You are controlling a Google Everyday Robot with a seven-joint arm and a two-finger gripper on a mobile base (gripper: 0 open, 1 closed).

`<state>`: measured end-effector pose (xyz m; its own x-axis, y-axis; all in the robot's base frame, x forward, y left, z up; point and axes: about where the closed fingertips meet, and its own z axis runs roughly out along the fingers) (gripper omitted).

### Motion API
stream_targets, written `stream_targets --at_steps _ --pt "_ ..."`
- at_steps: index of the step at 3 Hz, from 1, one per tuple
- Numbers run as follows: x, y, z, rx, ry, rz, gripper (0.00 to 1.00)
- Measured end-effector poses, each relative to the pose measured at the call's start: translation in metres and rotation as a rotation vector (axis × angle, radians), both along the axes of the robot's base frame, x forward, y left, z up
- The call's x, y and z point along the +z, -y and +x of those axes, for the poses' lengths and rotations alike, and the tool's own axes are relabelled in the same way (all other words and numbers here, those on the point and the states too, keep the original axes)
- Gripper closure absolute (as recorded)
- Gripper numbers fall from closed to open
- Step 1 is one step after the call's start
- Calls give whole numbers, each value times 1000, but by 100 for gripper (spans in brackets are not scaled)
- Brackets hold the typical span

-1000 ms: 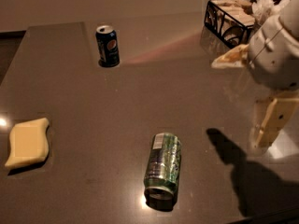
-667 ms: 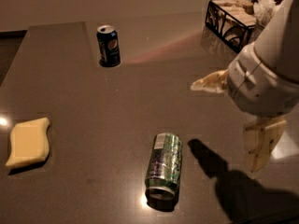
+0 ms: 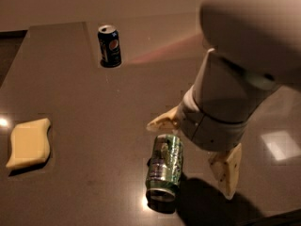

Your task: Place green can upright

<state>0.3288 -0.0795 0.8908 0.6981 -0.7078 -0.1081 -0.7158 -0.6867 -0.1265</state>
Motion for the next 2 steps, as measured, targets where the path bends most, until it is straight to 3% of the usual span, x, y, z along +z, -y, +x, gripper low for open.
stream_targets --at_steps 1,2 --pt "-12 -26 -9 152 -9 -10 0" --pt "-24 -40 -9 250 -16 -37 0"
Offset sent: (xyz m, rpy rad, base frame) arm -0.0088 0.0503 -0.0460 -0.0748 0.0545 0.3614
